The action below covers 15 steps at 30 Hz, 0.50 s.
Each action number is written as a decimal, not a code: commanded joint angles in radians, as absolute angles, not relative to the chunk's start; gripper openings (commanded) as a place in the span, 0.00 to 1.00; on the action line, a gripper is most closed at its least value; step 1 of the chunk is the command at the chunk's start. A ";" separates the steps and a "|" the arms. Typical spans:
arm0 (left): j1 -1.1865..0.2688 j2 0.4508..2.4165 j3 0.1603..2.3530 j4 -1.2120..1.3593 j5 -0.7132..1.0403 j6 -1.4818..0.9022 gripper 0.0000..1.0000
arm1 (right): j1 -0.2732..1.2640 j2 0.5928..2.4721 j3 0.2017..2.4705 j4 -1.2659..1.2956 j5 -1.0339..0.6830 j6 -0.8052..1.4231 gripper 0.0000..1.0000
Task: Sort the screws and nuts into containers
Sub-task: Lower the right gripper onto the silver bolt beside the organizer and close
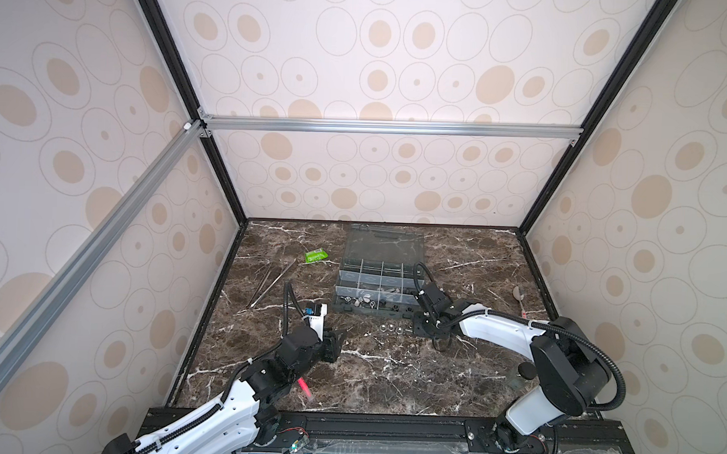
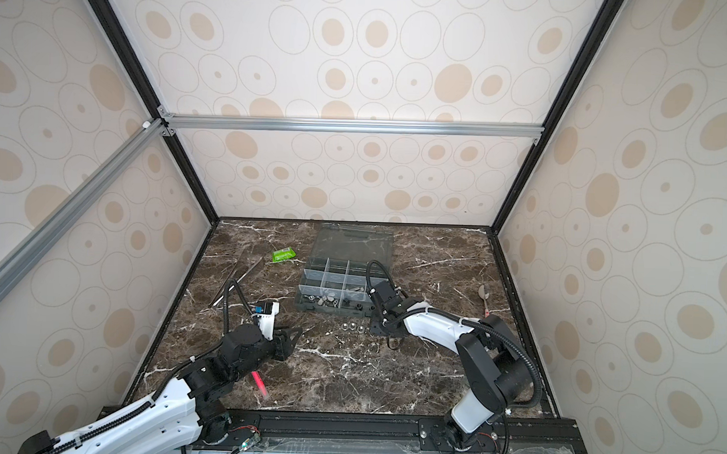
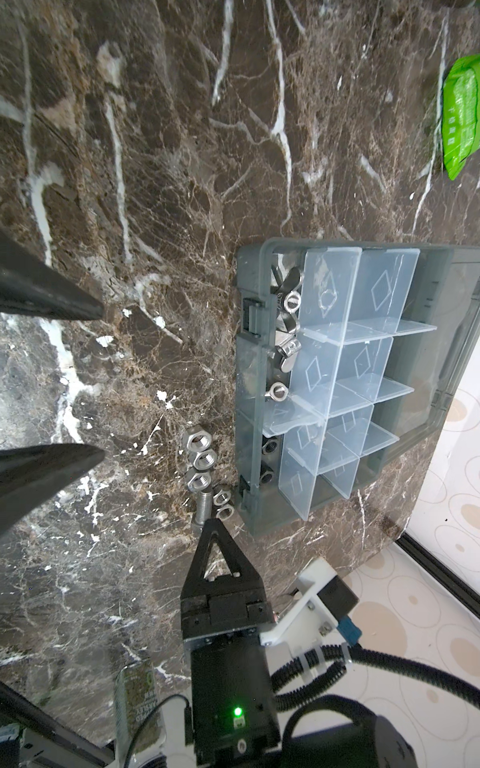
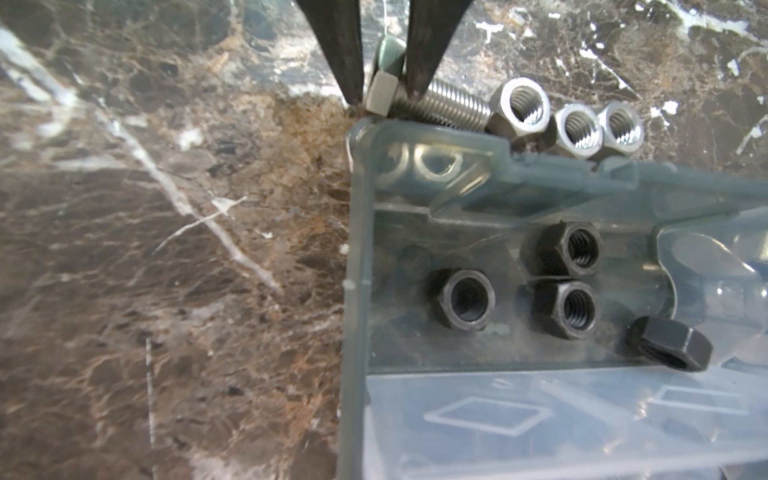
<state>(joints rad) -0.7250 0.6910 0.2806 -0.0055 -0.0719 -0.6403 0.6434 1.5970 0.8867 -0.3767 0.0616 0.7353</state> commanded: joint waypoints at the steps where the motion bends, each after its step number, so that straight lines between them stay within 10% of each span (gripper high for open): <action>1: -0.717 0.693 0.282 0.021 -0.071 -0.663 0.49 | 0.653 1.611 0.877 -0.382 0.064 0.744 0.20; 15: -0.716 0.694 0.278 0.026 -0.071 -0.667 0.49 | 0.653 1.587 0.846 -0.380 0.068 0.752 0.11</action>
